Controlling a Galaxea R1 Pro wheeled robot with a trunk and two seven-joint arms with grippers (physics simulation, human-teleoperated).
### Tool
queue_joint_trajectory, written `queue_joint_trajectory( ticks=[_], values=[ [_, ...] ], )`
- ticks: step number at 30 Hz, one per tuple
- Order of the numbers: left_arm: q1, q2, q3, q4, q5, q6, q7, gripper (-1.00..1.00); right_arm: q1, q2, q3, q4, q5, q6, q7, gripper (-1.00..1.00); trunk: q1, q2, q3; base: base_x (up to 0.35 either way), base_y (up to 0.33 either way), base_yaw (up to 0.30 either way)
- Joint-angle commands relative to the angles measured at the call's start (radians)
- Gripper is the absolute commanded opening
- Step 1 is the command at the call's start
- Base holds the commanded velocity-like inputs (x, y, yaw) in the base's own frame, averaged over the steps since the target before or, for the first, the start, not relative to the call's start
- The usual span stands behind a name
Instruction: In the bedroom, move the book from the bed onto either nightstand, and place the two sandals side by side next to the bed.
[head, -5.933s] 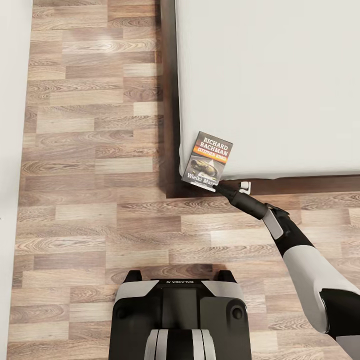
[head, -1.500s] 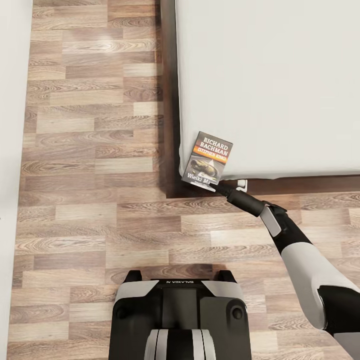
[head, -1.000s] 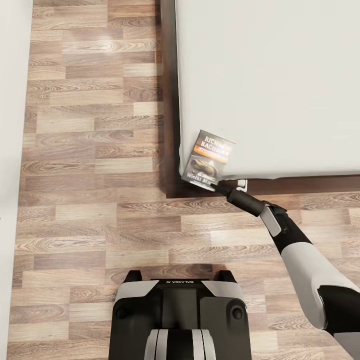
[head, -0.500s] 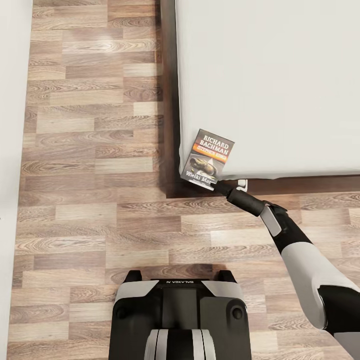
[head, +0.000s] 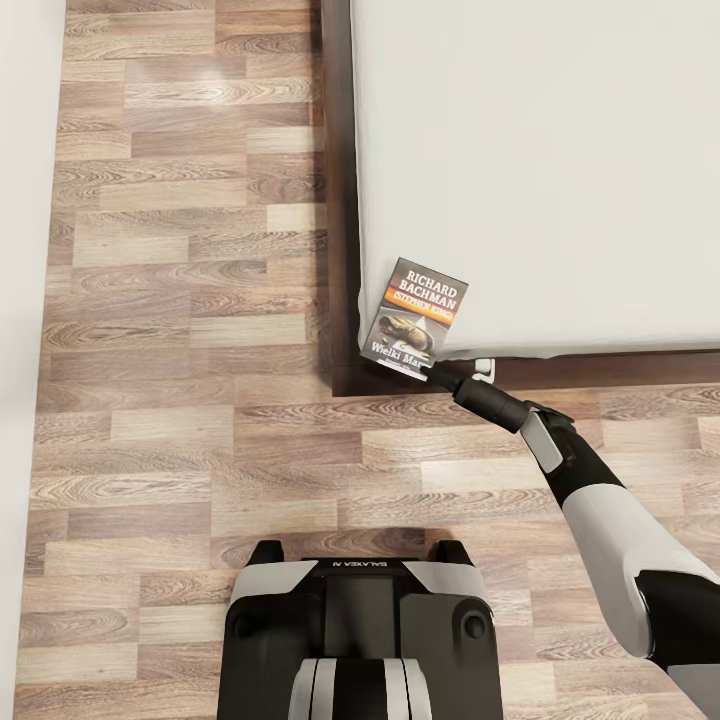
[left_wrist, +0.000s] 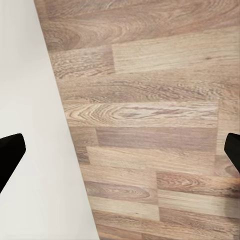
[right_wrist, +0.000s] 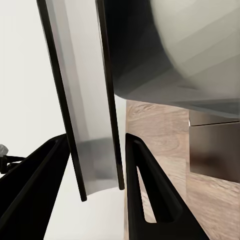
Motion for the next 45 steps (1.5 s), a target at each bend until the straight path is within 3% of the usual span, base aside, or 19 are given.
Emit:
queue_joint_trajectory(
  ticks=[1, 7, 45],
  values=[
    [-0.001, 0.0, 0.001, 0.0, -0.009, 0.004, -0.01, 1.0, 0.0, 0.0, 0.0, 0.0, -0.006, 0.01, 0.002, -1.0, 0.0, 0.0, 0.0, 0.0, 0.0, 0.0],
    [-0.001, 0.0, 0.001, 0.0, -0.009, 0.004, -0.011, 1.0, 0.0, 0.001, 0.0, 0.0, -0.006, 0.01, 0.002, -1.0, 0.0, 0.0, 0.0, 0.0, 0.0, 0.0],
    [0.0, 0.0, 0.001, 0.0, -0.011, 0.004, -0.006, 1.0, 0.001, -0.001, 0.003, -0.001, -0.012, 0.011, 0.015, -1.0, -0.146, 0.266, 0.119, 0.0, 0.0, 0.0]
  ],
)
